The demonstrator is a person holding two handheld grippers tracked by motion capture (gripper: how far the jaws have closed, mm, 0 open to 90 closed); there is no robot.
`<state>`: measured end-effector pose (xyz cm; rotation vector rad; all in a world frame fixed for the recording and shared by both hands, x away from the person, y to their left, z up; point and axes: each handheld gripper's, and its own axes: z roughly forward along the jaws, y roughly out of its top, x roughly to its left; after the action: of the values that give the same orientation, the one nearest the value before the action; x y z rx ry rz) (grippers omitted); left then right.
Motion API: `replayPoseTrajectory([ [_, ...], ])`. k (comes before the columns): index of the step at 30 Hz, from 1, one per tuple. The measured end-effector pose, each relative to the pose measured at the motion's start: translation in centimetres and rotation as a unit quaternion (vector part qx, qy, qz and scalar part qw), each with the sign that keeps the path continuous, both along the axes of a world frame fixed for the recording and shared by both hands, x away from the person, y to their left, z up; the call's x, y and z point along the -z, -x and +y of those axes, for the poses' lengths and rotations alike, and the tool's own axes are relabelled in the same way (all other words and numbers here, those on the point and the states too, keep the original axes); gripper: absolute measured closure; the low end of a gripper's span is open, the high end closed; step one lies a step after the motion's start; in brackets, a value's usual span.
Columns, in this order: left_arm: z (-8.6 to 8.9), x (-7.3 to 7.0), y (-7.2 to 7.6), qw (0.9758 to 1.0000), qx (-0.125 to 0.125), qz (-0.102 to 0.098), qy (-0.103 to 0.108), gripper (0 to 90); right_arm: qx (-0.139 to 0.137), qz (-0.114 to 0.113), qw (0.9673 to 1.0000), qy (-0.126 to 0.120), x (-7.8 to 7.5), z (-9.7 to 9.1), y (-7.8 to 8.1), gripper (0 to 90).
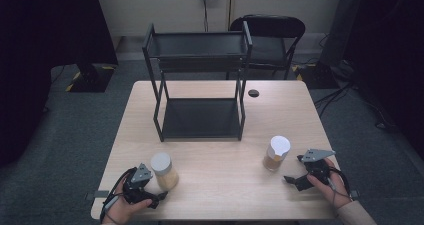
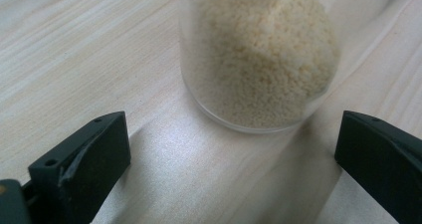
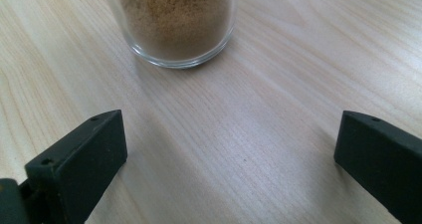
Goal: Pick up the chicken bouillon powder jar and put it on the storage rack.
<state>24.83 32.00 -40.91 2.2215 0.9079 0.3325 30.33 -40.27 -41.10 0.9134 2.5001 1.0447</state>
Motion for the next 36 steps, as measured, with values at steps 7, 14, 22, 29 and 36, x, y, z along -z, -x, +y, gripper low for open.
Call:
replayPoseTrajectory([
  [7, 0.07, -0.09, -0.11, 1.0000, 0.005, 0.005, 0.004, 0.7, 0.000, 0.000, 1.0000, 0.000, 0.00, 0.00, 0.00, 0.0],
  [14, 0.18, -0.27, -0.22, 0.9999, 0.002, 0.013, 0.010, 2.2, 0.000, 0.000, 1.0000, 0.000, 0.00, 0.00, 0.00, 0.0],
  [22, 0.39, -0.44, 0.01, 0.9997, -0.004, 0.010, 0.022, 4.5, 0.000, 0.000, 1.0000, 0.000, 0.00, 0.00, 0.00, 0.0],
  [29, 0.28, -0.60, 0.02, 0.9998, -0.003, 0.010, 0.018, 3.6, 0.000, 0.000, 1.0000, 0.000, 0.00, 0.00, 0.00, 0.0],
  [36, 0.42, -0.63, 0.12, 0.9997, -0.005, 0.008, 0.025, 3.2, 0.000, 0.000, 1.0000, 0.000, 0.00, -0.01, -0.01, 0.0],
])
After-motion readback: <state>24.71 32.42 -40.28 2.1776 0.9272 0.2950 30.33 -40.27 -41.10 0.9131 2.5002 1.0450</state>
